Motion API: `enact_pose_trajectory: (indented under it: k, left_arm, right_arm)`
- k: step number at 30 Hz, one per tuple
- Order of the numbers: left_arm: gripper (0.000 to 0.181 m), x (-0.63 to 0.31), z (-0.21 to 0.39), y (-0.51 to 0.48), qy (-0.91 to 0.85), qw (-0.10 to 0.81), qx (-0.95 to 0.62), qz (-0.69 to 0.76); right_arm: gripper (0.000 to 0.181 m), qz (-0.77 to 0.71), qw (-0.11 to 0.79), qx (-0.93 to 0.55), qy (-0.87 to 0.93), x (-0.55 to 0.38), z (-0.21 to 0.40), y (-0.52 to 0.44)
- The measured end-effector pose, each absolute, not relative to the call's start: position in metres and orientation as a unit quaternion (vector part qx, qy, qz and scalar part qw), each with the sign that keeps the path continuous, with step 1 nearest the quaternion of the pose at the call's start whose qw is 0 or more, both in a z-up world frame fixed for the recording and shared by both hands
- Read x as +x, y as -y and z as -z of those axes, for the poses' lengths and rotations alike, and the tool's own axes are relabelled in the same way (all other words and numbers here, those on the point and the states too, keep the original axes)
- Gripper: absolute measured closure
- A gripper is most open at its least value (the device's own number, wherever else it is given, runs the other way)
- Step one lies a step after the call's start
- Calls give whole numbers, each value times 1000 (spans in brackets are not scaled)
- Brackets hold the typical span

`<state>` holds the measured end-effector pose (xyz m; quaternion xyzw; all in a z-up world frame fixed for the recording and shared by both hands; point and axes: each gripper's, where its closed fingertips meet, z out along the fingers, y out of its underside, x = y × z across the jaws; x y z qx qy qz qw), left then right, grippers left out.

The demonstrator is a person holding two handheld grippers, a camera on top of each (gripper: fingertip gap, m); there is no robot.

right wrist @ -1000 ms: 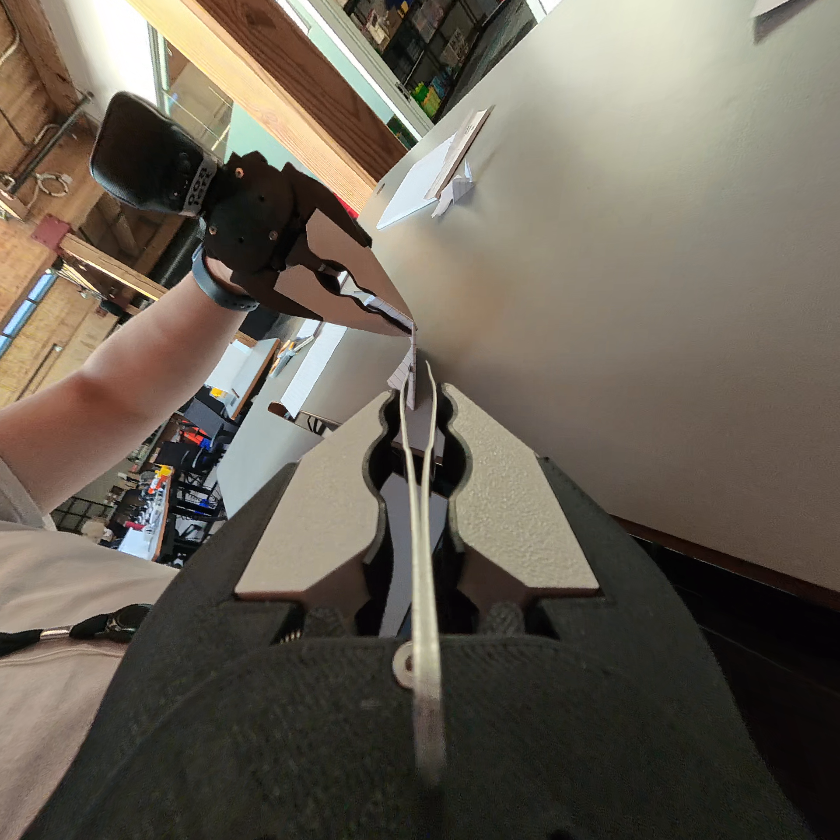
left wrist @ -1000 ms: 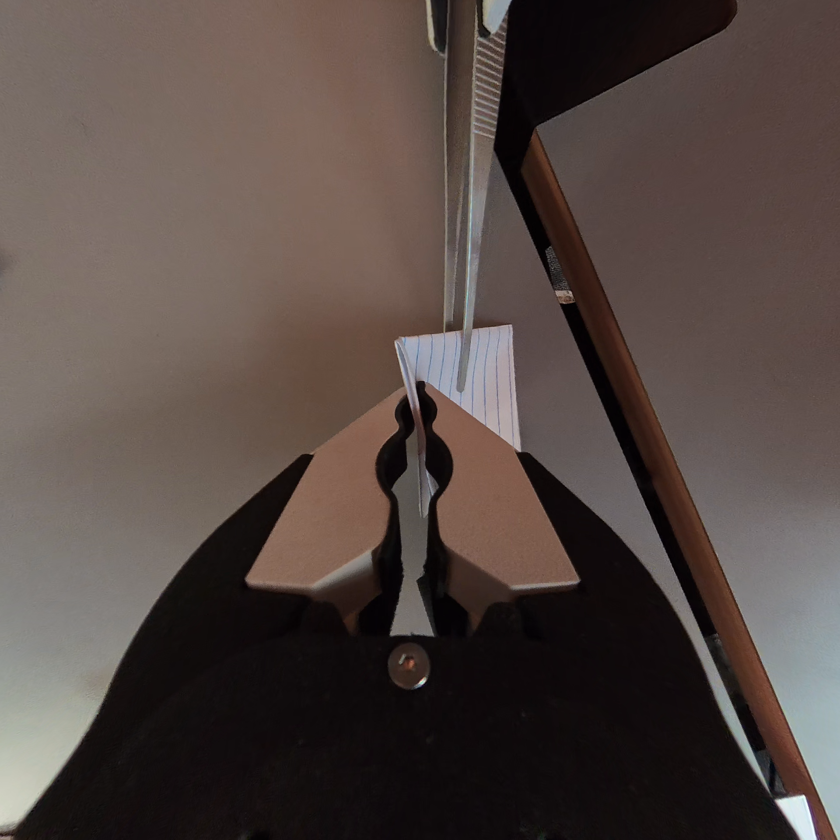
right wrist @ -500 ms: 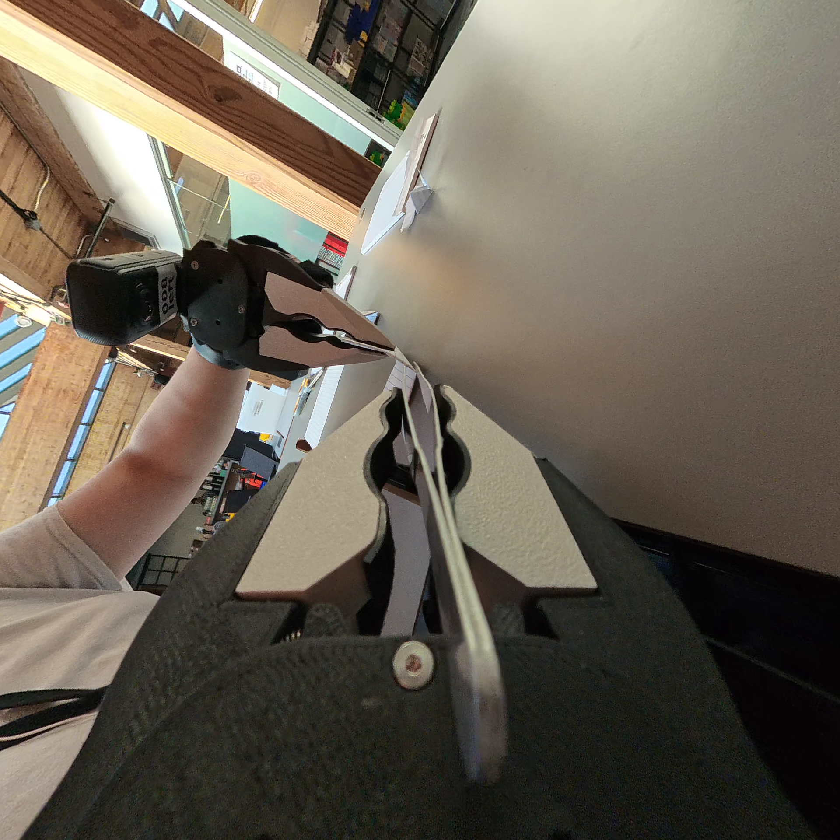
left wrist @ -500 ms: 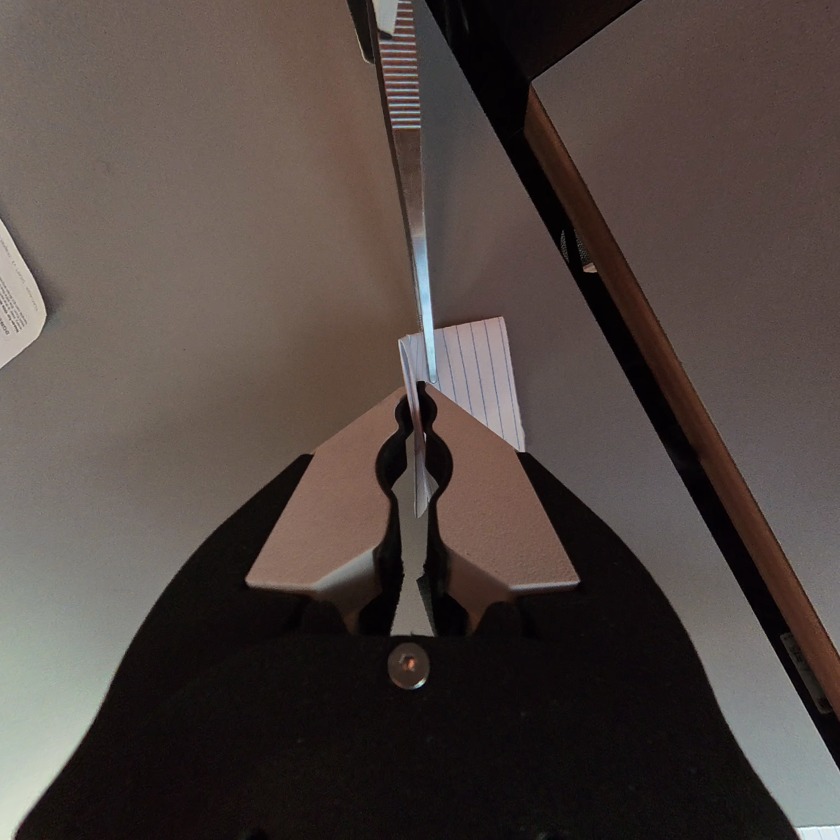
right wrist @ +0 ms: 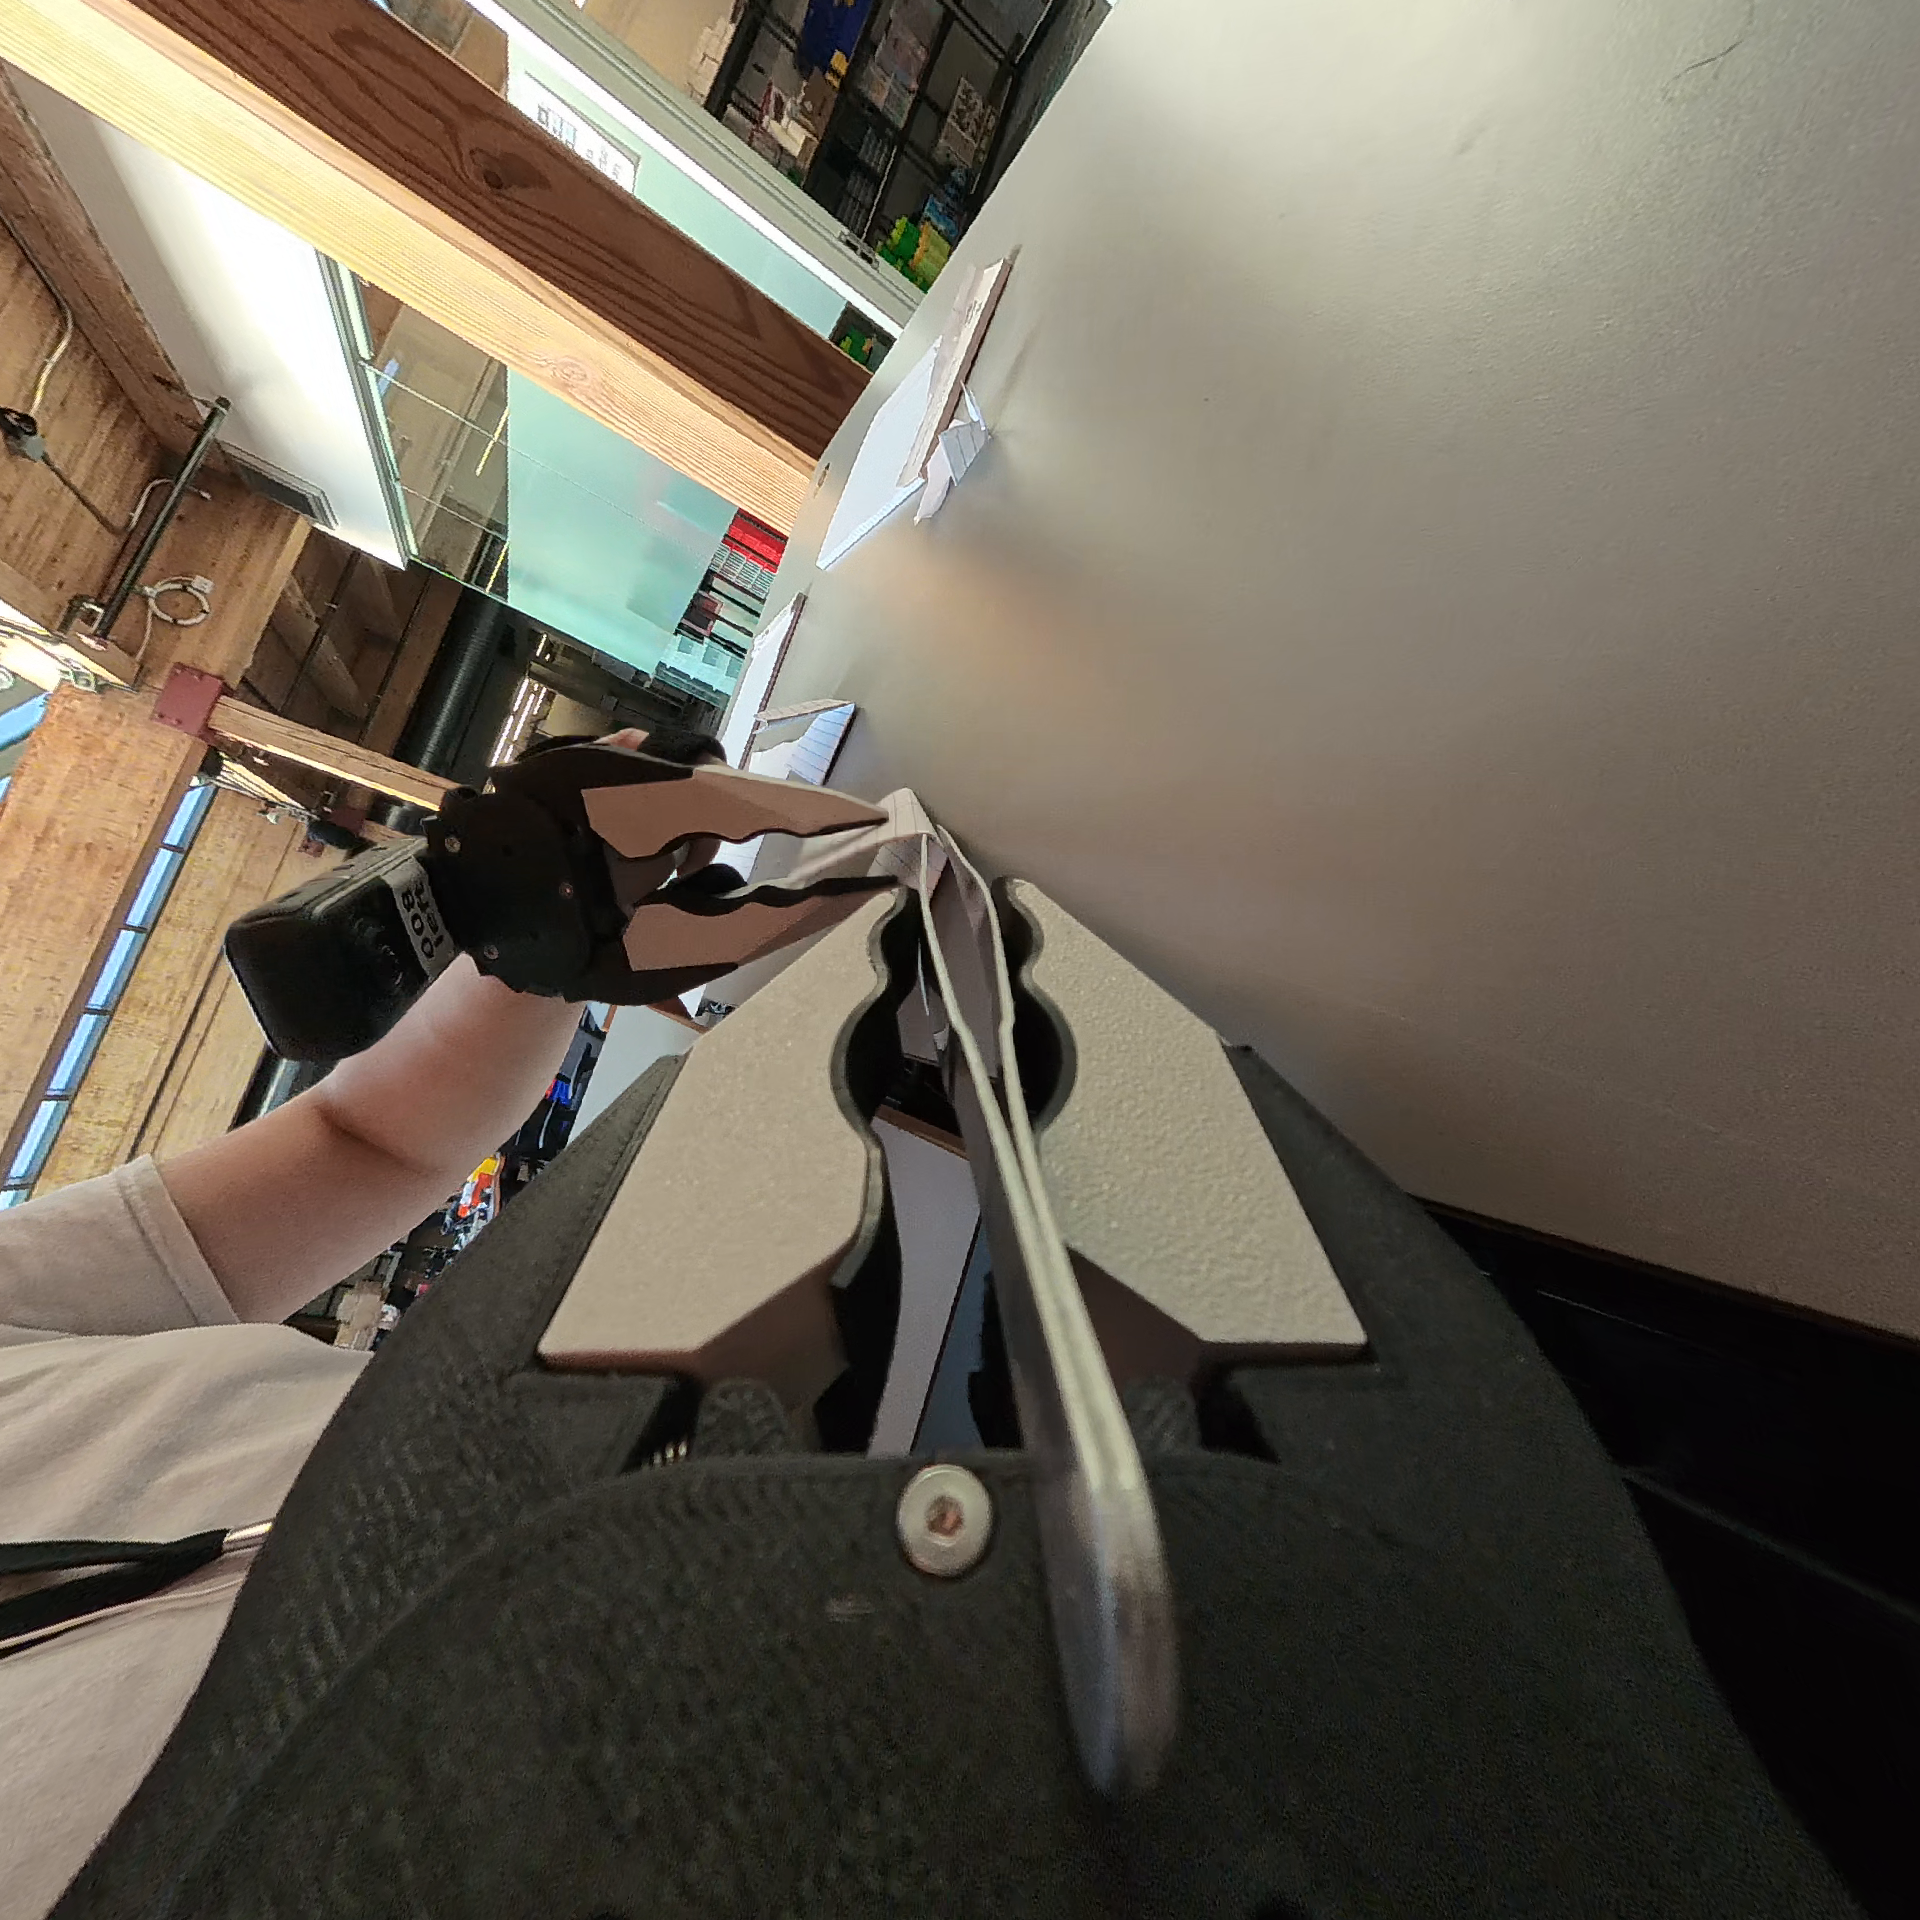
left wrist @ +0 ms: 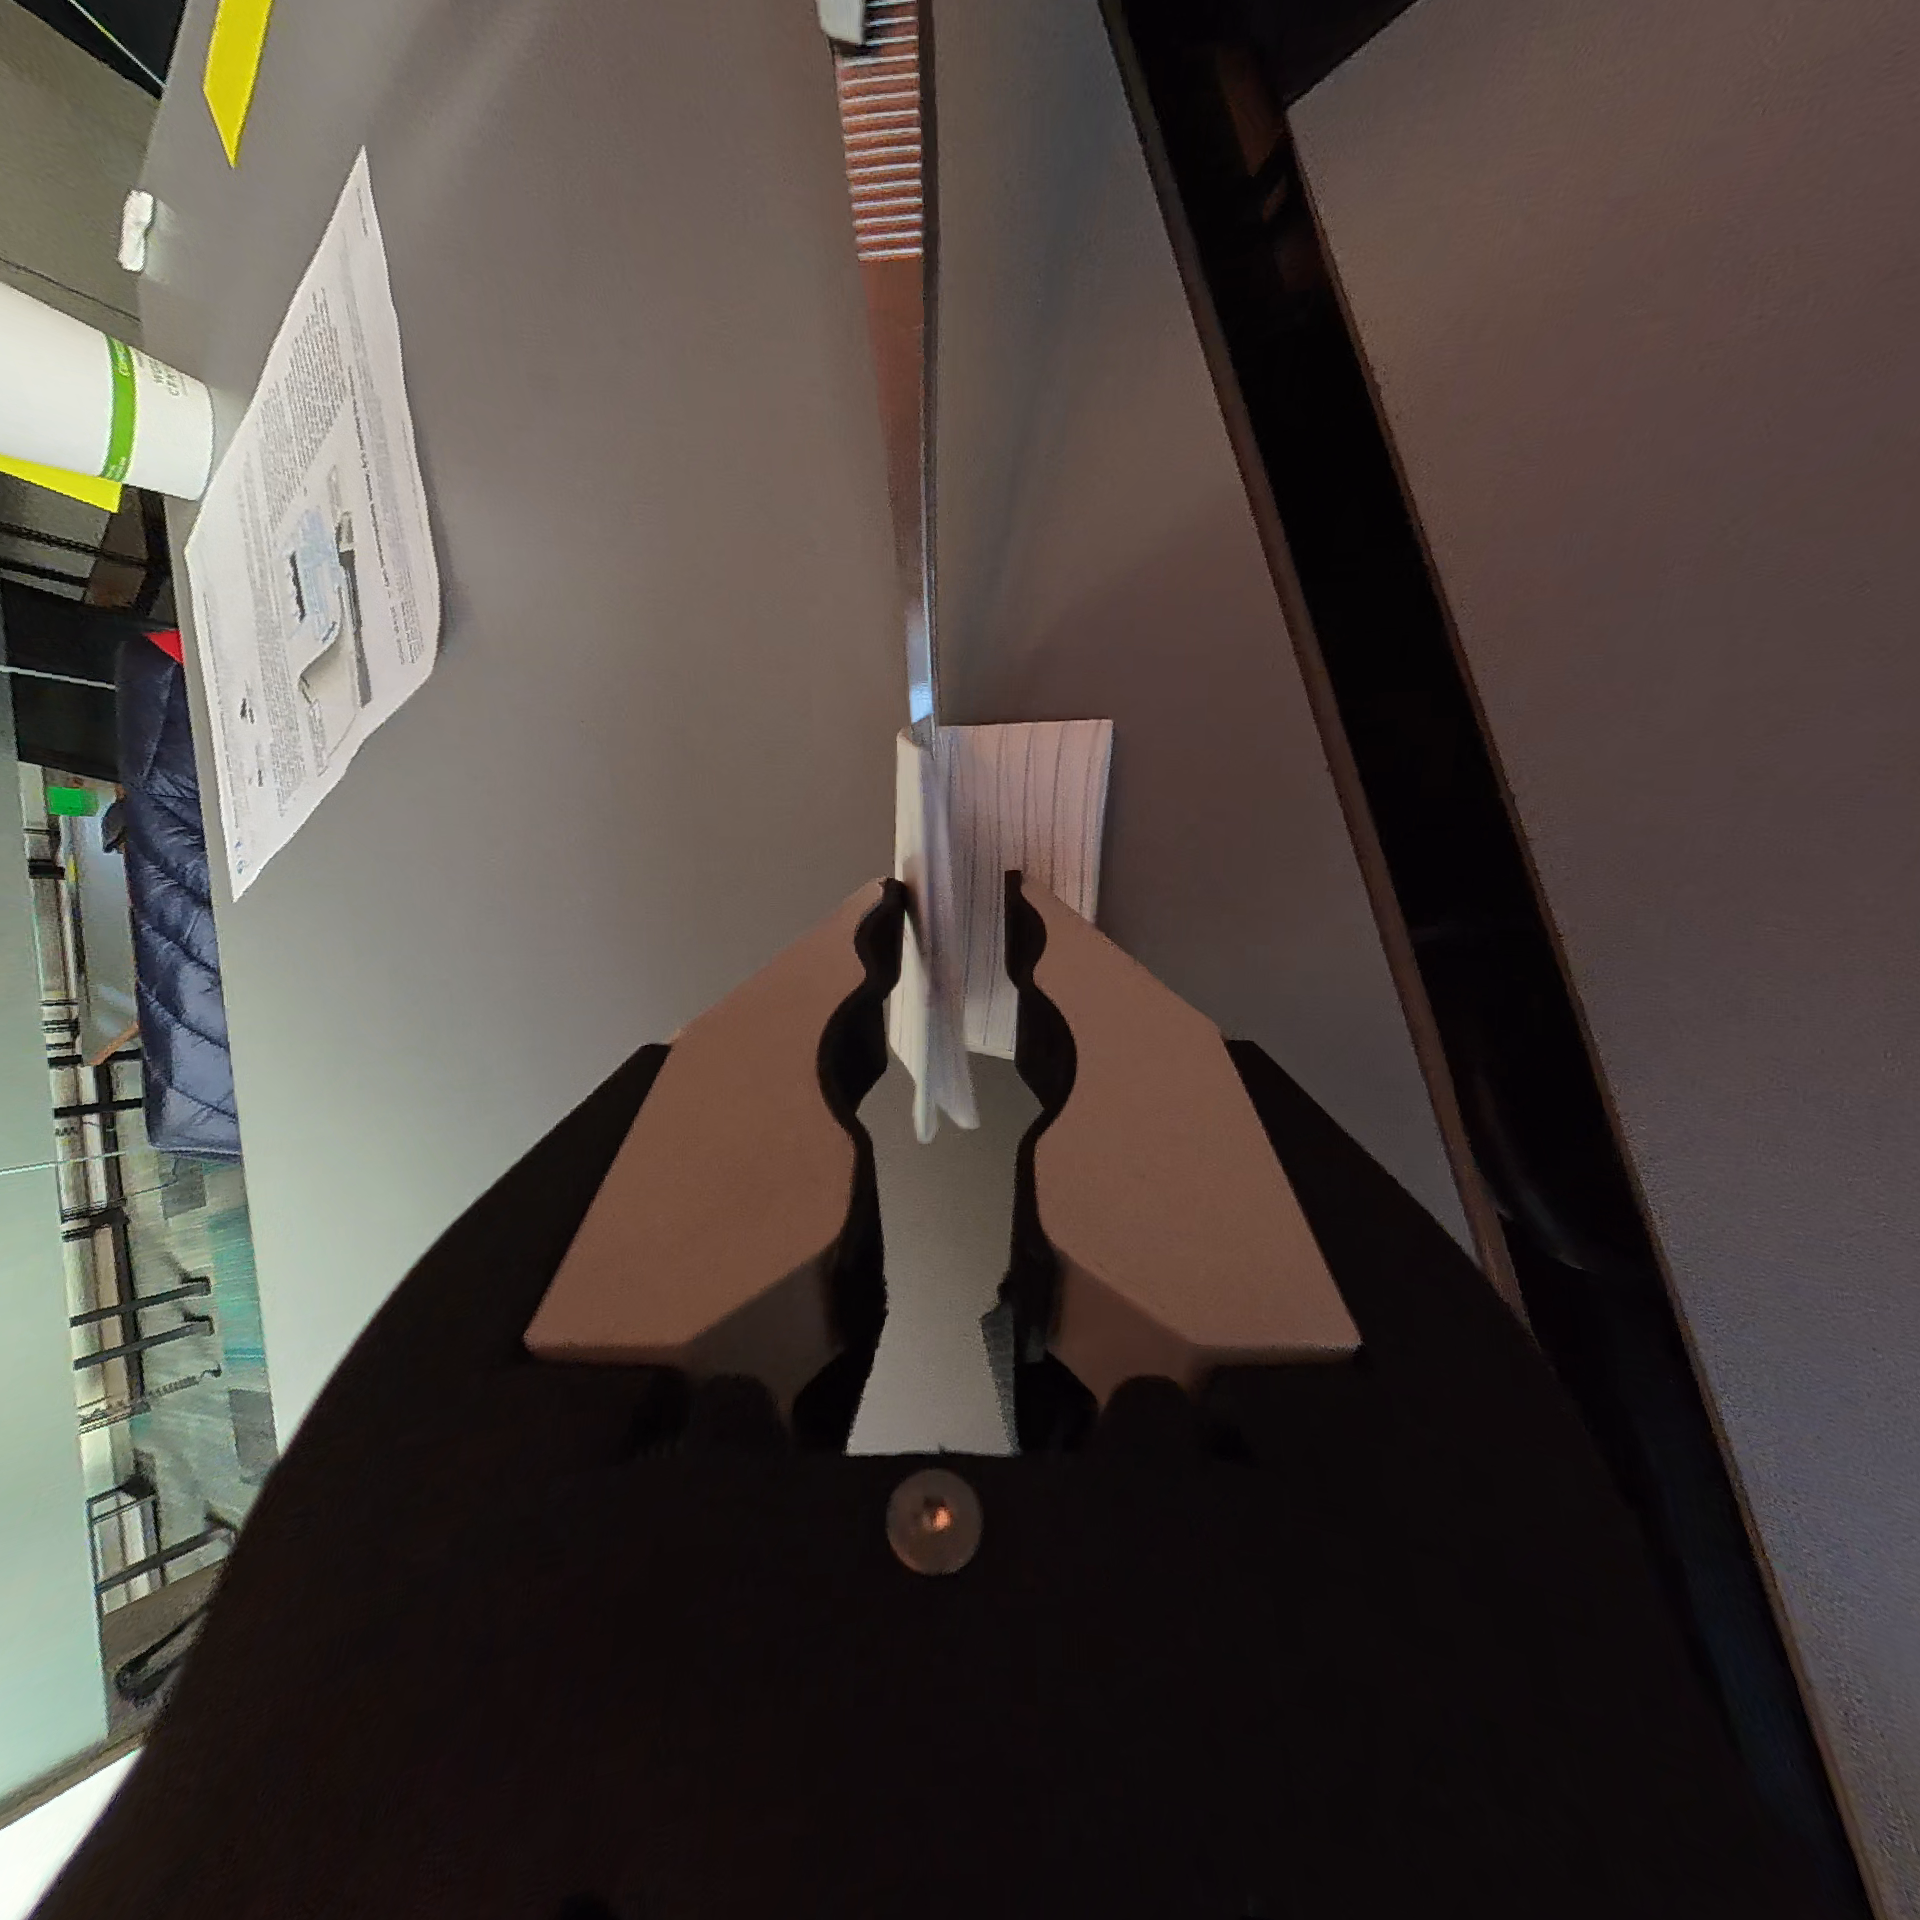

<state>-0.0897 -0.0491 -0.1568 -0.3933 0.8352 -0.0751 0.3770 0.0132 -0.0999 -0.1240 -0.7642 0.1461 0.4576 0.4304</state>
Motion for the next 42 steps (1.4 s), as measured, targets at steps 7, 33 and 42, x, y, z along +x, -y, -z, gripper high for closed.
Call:
enact_pose_trajectory:
  k: [7, 33, 42]
  left_arm:
    - [162, -94, 159, 58, -821, 339, -442, 128]
    - [161, -92, 159, 62, -806, 304, -483, 157]
    - [161, -93, 161, 63, -815, 268, -488, 160]
  right_arm:
    - [167, -449, 441, -767, -125, 12, 121, 102]
    - [166, -488, 405, -746, -203, 7, 126, 116]
    - [164, -493, 394, -748, -203, 14, 121, 128]
